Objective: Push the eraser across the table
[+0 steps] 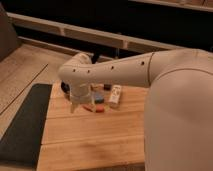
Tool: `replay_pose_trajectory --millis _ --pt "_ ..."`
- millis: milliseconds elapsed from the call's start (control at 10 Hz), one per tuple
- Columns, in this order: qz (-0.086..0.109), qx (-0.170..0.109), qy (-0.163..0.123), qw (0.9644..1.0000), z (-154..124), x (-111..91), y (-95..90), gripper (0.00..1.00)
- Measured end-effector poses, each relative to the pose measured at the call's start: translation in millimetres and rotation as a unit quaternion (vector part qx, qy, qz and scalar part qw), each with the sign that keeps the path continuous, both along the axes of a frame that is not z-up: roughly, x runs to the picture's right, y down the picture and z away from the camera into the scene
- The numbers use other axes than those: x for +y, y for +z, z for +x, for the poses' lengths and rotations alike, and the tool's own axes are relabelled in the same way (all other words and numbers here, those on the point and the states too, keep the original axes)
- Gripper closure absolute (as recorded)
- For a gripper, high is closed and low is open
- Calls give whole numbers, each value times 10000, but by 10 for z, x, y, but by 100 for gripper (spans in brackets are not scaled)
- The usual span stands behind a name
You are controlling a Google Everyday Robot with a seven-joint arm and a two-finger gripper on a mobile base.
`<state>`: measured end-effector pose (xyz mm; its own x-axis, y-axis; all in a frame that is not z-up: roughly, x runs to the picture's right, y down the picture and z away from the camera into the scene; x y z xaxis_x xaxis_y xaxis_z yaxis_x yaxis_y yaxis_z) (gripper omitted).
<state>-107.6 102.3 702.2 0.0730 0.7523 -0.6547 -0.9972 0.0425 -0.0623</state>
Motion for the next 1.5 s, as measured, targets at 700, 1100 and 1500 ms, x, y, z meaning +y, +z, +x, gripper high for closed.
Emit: replay_pose_trajectory --millis 700,1100,1500 --pt "1503 -664 -766 9834 -127 -925 367 35" --pt "2008 -818 -1065 9704 -26 -1228 416 35" --pt "1806 -312 -1143 9764 475 -1164 571 35"
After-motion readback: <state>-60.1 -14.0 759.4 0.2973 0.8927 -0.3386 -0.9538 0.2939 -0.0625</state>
